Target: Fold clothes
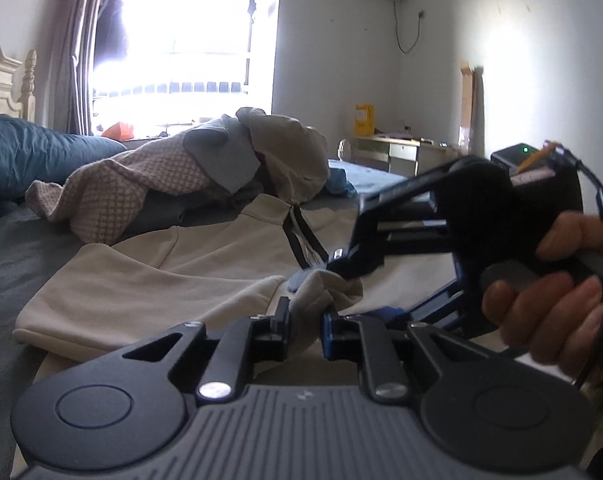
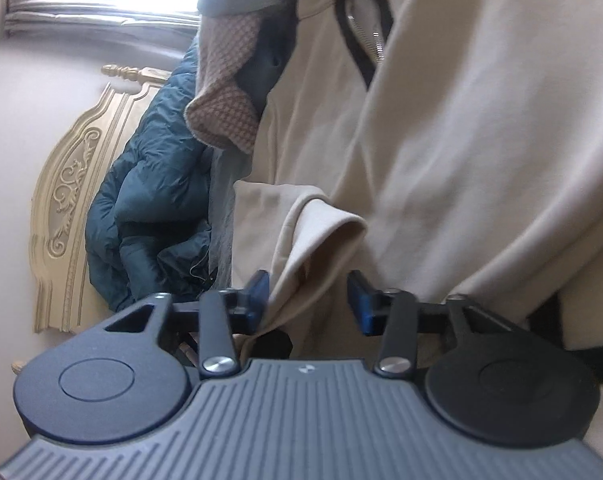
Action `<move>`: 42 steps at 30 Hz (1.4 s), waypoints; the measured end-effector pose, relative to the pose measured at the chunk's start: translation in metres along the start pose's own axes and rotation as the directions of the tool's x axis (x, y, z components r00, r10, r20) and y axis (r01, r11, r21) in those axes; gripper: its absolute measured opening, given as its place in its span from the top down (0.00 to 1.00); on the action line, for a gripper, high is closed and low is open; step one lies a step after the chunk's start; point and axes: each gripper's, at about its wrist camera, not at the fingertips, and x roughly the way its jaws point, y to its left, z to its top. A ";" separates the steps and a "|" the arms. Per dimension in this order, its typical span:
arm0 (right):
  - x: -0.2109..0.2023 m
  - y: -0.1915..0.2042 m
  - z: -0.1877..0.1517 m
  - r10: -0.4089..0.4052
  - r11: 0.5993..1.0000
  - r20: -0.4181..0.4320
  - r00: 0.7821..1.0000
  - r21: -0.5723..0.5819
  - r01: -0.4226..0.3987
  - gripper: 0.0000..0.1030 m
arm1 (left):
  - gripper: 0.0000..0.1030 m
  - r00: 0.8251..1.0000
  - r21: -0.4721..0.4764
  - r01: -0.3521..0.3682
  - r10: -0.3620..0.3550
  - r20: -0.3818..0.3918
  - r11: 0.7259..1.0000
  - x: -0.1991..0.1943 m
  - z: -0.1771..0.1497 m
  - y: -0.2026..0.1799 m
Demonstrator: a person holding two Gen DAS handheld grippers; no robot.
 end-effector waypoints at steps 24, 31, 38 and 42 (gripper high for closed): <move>-0.108 -0.003 -0.020 -0.011 0.972 0.295 0.955 -0.220 0.079 0.93 | 0.85 0.987 0.050 0.157 -0.158 0.016 0.986 -0.005 0.013 -0.082; -0.127 -0.016 -0.028 -0.011 0.975 0.337 0.942 -0.207 0.085 0.93 | 0.85 0.984 0.090 0.179 -0.179 -0.006 0.980 -0.005 0.009 -0.100; -0.138 -0.029 -0.037 -0.034 0.969 0.357 0.934 -0.216 0.117 0.95 | 0.85 0.980 0.115 0.195 -0.190 -0.054 0.974 0.000 -0.001 -0.111; -0.142 -0.037 -0.041 -0.044 0.969 0.355 0.934 -0.211 0.127 0.95 | 0.85 0.977 0.115 0.209 -0.203 -0.067 0.971 -0.001 -0.005 -0.112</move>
